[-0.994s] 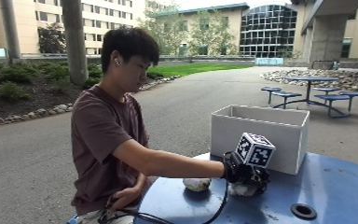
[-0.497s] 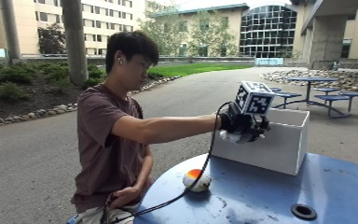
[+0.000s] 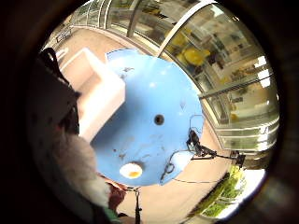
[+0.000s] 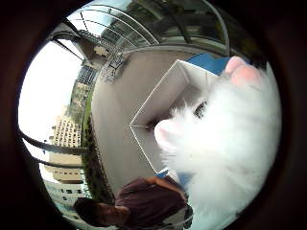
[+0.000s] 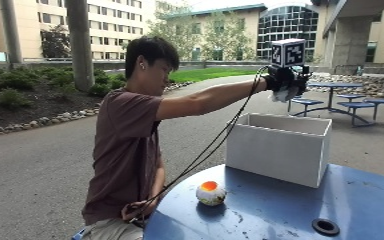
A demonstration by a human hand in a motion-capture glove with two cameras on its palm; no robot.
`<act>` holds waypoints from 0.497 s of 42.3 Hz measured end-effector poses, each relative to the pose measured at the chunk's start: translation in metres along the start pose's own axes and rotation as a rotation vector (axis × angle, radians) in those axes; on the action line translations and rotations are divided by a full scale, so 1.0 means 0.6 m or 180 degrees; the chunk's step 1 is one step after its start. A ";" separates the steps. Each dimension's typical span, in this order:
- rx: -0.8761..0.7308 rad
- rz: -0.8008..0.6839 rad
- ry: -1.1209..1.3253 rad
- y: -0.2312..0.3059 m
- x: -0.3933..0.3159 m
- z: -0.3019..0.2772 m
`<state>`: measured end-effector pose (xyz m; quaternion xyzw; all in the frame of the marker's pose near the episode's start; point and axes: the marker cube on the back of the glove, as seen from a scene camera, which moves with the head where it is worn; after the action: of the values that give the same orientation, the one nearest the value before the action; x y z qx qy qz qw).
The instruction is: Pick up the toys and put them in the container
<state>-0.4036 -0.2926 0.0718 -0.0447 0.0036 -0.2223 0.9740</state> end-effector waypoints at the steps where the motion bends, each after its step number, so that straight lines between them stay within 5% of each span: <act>1: 0.0014 -0.0004 0.0008 -0.013 -0.014 0.007; 9: 0.0100 -0.0033 0.0075 -0.086 -0.098 0.073; 15: -0.0814 0.0129 0.0210 -0.102 -0.132 0.136; 21: -0.0939 0.0110 0.0305 -0.098 -0.125 0.153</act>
<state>-0.4943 -0.3049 0.1677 -0.1767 0.0834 -0.2044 0.9592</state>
